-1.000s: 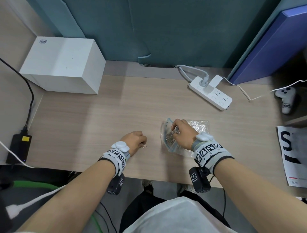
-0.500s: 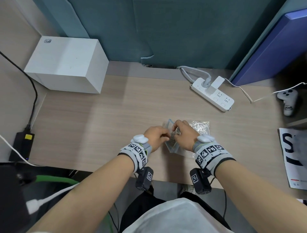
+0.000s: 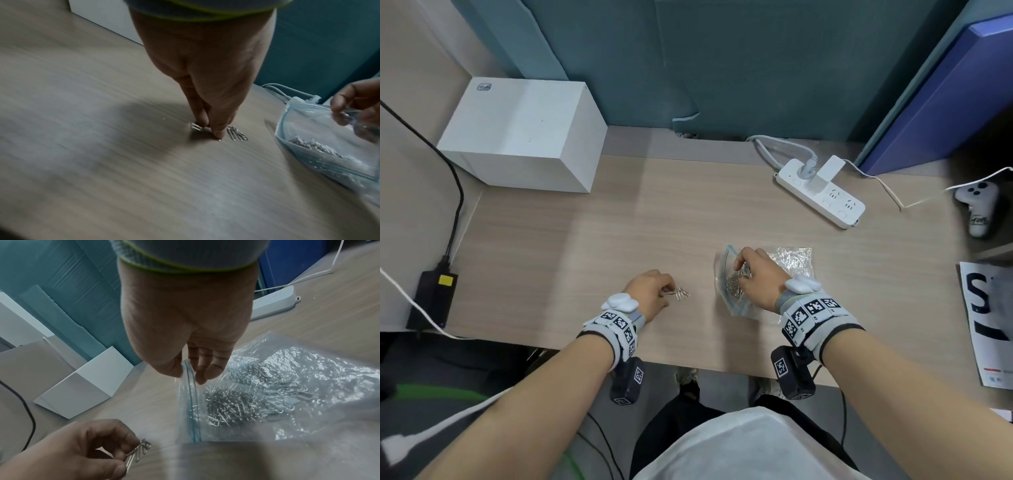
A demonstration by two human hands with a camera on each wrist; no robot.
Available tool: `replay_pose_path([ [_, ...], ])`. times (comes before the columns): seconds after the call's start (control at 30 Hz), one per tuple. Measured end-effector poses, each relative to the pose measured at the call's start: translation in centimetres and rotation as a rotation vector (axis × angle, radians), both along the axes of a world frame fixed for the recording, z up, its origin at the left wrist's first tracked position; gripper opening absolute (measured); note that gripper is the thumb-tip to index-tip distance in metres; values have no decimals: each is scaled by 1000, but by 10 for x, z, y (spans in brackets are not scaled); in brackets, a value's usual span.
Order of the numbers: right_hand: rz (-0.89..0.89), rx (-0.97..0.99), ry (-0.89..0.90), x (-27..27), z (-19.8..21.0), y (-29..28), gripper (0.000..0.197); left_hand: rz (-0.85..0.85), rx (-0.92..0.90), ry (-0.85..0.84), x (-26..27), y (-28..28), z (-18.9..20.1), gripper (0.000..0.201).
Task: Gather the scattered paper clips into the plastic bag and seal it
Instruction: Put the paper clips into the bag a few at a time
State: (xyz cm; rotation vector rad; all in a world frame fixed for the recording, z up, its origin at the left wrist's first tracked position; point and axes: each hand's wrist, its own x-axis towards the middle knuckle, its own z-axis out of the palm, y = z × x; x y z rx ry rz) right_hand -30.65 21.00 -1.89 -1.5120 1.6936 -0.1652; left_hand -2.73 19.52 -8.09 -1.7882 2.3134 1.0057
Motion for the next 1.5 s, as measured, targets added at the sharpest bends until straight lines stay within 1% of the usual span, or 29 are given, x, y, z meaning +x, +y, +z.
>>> replay_pose_path([
  [0.13,2,2,-1,0,1,0,17,5,6,79,-13,2,-3,39],
  [0.2,-1,1,1,-1,2,0,17,-12,-40,118,-10,0,-5,39],
  [0.27,-3,5,-3,-1,3,0,17,-149,-129,134,-6,-2,-9,42],
  [0.33,-1,7,-1,-3,4,1,17,-367,-212,71,-2,-4,-14,48],
  [0.37,2,6,4,-3,4,2,17,-445,-229,36,-1,-6,-15,49],
  [0.4,4,6,6,-3,4,2,17,-487,-230,14,0,-7,-15,48],
  [0.47,3,5,4,-3,4,2,17,-516,-217,2,-1,-10,-13,43],
  [0.6,-1,5,4,-3,5,2,17,-536,-190,-52,-11,-11,-10,19],
  [0.67,-3,0,3,-4,6,3,17,-536,-191,-88,-14,-9,-12,11],
  [0.77,-1,-1,10,-5,7,4,17,-519,-199,-108,-20,-8,-13,7],
  [0.93,-8,0,21,-4,7,4,20,-445,-190,-150,-30,-6,-9,7],
  [1.07,-6,1,16,-4,8,4,19,-403,-145,-192,-34,-5,-9,9],
  [1.13,-4,-1,13,-3,8,4,19,-324,-111,-128,-40,-8,-3,5],
  [1.23,0,-5,20,-3,8,3,20,-93,-108,92,-65,-10,9,3],
  [1.27,4,-7,22,-2,7,3,21,-60,-102,163,-78,-10,13,5],
  [1.33,5,-7,20,-2,7,2,22,-106,-46,269,-102,-9,20,11],
  [1.4,2,-4,12,-1,7,1,22,-161,-42,293,-105,-10,23,18],
  [1.5,-10,-8,9,-3,8,2,21,-74,-79,214,-68,-24,18,20],
])
